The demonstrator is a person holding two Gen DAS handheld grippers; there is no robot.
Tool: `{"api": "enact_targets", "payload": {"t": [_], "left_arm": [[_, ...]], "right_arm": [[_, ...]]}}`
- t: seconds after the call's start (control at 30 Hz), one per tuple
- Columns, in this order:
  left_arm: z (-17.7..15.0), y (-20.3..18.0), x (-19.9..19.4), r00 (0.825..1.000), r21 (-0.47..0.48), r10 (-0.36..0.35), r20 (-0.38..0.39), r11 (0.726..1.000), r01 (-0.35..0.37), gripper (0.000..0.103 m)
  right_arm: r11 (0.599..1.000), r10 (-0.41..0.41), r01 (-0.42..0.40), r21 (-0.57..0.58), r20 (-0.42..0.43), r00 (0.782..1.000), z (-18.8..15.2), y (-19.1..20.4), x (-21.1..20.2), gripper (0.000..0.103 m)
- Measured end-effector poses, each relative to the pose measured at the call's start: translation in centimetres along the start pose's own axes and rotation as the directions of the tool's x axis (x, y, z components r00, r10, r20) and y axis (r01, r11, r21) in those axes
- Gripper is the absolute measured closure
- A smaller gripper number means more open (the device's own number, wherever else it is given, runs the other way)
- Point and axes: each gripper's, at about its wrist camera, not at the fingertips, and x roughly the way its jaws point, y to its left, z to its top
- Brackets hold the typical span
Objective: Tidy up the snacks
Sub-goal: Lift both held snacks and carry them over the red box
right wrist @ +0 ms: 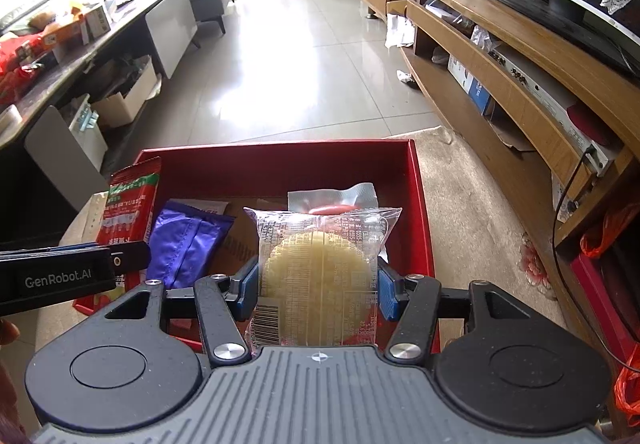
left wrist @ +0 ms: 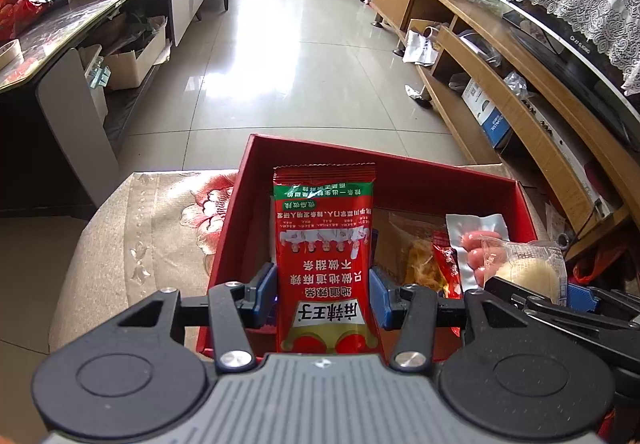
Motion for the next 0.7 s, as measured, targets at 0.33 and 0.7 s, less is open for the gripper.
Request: {"api": "enact_targets", "payload": {"t": [0.33,0.7], "left_arm": [[0.5,-0.1,1.2,1.000,-0.003,0.013,-0.009,1.000,-0.013,0.060],[0.6,0.0,2.4,0.999,-0.012,0.035,-0.023,0.999,-0.036,0.059]], "right_arm": [[1.000,-0.011,0.011,-0.008,0.001,1.000,0.4,0.0,1.3,0.039],[1.000,-0.013,0.013,-0.001,0.024,1.000,1.0,-0.2,2.2,0.039]]}}
